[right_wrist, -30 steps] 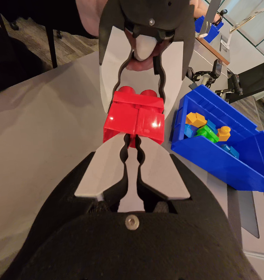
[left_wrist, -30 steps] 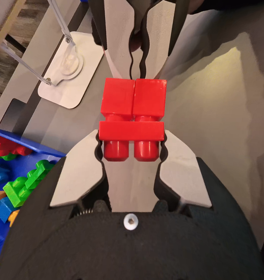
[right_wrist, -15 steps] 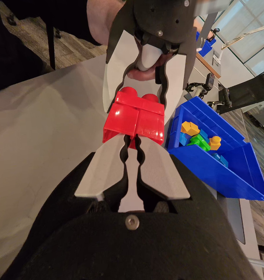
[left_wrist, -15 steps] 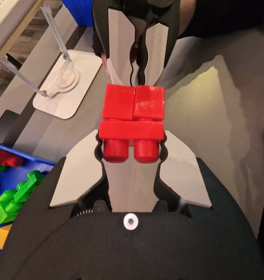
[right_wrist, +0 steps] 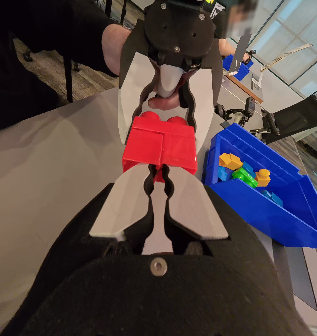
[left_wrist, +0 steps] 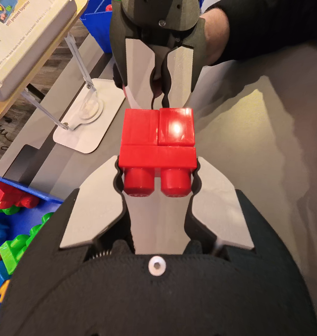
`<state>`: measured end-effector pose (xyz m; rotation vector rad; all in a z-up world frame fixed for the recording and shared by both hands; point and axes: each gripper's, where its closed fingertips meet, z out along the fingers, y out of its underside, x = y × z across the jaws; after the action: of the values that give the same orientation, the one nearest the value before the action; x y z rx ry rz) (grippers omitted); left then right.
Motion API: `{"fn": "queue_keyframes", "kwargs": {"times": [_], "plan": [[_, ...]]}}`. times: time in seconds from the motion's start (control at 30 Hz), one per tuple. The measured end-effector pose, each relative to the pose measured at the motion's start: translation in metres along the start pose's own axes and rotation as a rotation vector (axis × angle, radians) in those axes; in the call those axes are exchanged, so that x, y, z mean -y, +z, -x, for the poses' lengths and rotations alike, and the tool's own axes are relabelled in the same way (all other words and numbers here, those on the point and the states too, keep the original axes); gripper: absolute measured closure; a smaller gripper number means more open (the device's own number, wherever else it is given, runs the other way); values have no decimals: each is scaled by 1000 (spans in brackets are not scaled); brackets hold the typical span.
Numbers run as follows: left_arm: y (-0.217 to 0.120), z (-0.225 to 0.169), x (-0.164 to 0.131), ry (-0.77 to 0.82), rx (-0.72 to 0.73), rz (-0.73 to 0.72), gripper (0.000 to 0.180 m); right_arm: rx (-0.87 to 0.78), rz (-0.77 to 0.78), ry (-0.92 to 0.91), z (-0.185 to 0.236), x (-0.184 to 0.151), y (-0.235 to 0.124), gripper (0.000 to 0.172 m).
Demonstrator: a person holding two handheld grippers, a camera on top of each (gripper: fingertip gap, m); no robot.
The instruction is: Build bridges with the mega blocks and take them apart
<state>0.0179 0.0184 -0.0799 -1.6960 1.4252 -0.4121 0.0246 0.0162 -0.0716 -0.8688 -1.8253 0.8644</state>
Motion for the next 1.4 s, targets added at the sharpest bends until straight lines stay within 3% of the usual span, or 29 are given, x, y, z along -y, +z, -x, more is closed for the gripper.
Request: {"fn": "queue_keyframes", "kwargs": {"times": [0.27, 0.93, 1.1, 1.27, 1.4], "plan": [[7, 7, 6, 50, 40, 14, 106, -39, -9, 3, -7, 3, 0, 165], [14, 9, -10, 74, 52, 99, 107, -71, 69, -26, -6, -10, 8, 165], [14, 12, -8, 58, 37, 64, 106, -75, 51, -1, -9, -11, 7, 165], [7, 22, -6, -83, 31, -35, 100, -132, 16, 21, -18, -9, 3, 165], [-1, 26, 2, -338, -27, -233, 96, -212, 9, 17, -31, -9, -5, 165]]}}
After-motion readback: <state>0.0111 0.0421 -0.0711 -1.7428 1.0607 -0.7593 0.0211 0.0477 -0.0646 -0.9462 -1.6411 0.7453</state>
